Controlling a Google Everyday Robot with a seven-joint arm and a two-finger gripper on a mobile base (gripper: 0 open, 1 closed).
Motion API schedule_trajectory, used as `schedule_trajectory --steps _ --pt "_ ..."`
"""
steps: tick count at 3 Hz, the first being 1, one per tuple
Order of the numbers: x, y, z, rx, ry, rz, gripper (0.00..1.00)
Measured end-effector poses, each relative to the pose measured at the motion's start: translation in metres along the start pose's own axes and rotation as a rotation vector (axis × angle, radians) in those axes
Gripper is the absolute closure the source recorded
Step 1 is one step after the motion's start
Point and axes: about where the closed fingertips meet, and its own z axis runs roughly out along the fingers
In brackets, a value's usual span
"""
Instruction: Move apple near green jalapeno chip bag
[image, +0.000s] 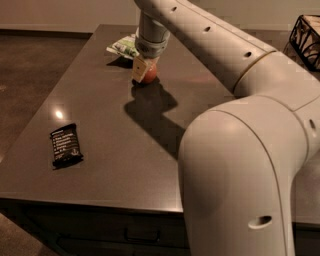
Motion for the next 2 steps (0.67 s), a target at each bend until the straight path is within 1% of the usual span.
schedule_trajectory --steps 2 --pt "0.0001 0.0021 0.0057 -0.005 0.006 -0.002 0.35"
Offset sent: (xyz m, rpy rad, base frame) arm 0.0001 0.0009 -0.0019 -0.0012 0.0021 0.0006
